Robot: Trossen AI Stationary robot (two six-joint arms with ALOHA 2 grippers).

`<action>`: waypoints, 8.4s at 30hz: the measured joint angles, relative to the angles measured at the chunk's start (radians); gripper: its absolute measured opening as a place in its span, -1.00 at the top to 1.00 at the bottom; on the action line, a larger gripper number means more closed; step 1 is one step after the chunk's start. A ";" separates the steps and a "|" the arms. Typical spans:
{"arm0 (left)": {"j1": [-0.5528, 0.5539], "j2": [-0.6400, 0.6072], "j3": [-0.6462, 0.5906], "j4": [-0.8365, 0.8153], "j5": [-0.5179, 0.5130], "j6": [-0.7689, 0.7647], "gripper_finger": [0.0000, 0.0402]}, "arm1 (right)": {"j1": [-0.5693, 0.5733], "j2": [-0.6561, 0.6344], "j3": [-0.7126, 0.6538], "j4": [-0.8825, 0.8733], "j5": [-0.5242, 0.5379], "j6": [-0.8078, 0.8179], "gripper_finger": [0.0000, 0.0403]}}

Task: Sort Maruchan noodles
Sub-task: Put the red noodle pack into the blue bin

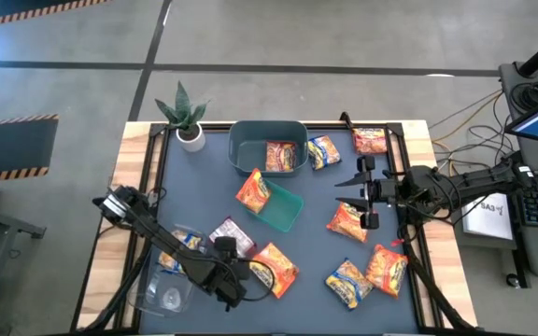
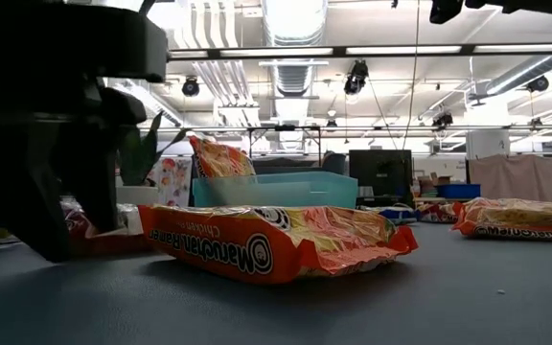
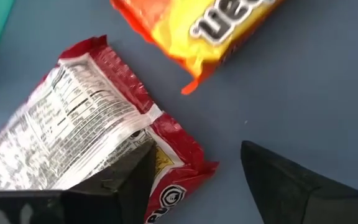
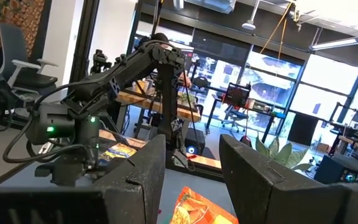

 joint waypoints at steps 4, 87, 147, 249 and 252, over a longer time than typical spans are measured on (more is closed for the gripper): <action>0.000 0.000 -0.009 0.005 0.001 -0.021 0.09 | 0.000 0.000 0.000 0.000 0.000 -0.001 0.31; 0.000 -0.264 -0.014 -0.392 -0.433 -0.096 1.00 | -0.089 1.433 1.158 -0.470 -0.140 -0.255 -0.09; -0.100 -0.574 -0.325 0.191 -0.698 0.016 0.24 | -0.025 1.293 1.157 -0.756 -0.158 0.453 0.96; -0.106 -0.098 -0.245 0.582 -0.591 0.132 0.98 | 0.320 1.426 1.150 -0.808 0.532 0.420 0.10; -0.104 -0.098 -0.213 0.581 -0.592 0.162 0.99 | 0.312 1.426 1.150 -0.805 0.515 0.407 0.11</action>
